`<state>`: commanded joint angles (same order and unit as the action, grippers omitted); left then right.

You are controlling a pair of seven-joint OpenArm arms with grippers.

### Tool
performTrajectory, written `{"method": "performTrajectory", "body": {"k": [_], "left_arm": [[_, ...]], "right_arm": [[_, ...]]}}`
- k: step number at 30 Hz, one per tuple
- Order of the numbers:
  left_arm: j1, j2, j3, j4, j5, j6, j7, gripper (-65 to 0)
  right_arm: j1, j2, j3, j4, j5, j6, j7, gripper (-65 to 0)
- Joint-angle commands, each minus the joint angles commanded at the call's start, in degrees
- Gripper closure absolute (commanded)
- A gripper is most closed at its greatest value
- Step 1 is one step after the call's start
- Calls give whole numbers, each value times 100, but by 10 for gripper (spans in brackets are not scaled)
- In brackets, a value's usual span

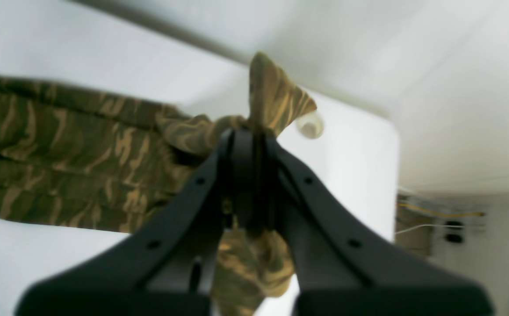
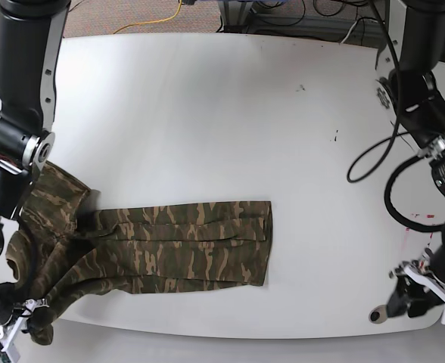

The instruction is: Layout the t-shirt on the table in an organized manner, then fold the t-shirt properly

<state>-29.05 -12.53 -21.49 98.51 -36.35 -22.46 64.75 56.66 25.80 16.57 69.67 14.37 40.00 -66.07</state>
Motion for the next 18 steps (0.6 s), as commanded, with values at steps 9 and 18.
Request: {"method": "performTrajectory", "body": {"k": [9,18], "left_arm": [[1160,738,378,-466,923,756,-571,-378],[1240,1187,747,-2040,1477,888,-1424,-378]], "right_arm": [[-607,-53,18,281,0,0,0,-14],[-1011,-237,18,686,0,0,0,-14]]}}
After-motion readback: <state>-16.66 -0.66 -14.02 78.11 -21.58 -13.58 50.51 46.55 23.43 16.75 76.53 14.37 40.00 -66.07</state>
